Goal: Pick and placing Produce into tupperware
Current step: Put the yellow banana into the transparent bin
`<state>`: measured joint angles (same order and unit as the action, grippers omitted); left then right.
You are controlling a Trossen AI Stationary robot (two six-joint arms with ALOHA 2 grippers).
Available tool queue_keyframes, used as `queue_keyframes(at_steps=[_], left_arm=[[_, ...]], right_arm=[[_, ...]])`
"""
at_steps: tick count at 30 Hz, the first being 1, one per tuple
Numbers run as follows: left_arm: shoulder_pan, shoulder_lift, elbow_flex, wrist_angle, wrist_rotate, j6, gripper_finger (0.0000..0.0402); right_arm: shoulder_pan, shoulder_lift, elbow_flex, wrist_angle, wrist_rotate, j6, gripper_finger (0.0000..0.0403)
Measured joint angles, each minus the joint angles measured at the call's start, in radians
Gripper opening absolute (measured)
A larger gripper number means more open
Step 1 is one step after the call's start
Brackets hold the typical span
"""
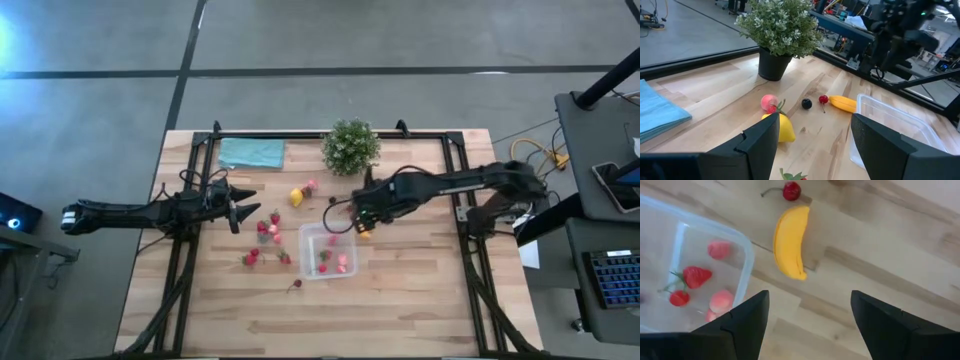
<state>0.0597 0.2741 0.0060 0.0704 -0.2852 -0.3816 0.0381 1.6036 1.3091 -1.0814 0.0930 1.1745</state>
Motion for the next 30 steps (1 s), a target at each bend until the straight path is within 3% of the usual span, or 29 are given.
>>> queue_keyframes(at_steps=[6, 13, 21, 30], left_arm=[[0.000, 0.000, 0.000, 0.000, 0.000, 0.000, 0.0233], [0.000, 0.001, 0.000, 0.000, 0.000, 0.000, 0.0233], [0.000, 0.000, 0.000, 0.000, 0.000, 0.000, 0.0233], [0.000, -0.002, 0.000, 0.000, 0.000, 0.000, 0.0233]], right_arm=[[-0.033, -0.115, -0.250, 0.197, -0.004, -0.038, 0.0272], [-0.033, -0.109, -0.393, 0.291, -0.017, -0.123, 0.0272], [-0.048, -0.107, -0.408, 0.382, 0.031, -0.173, 0.0272], [-0.139, -0.077, -0.350, 0.409, 0.004, -0.060, 0.0259]])
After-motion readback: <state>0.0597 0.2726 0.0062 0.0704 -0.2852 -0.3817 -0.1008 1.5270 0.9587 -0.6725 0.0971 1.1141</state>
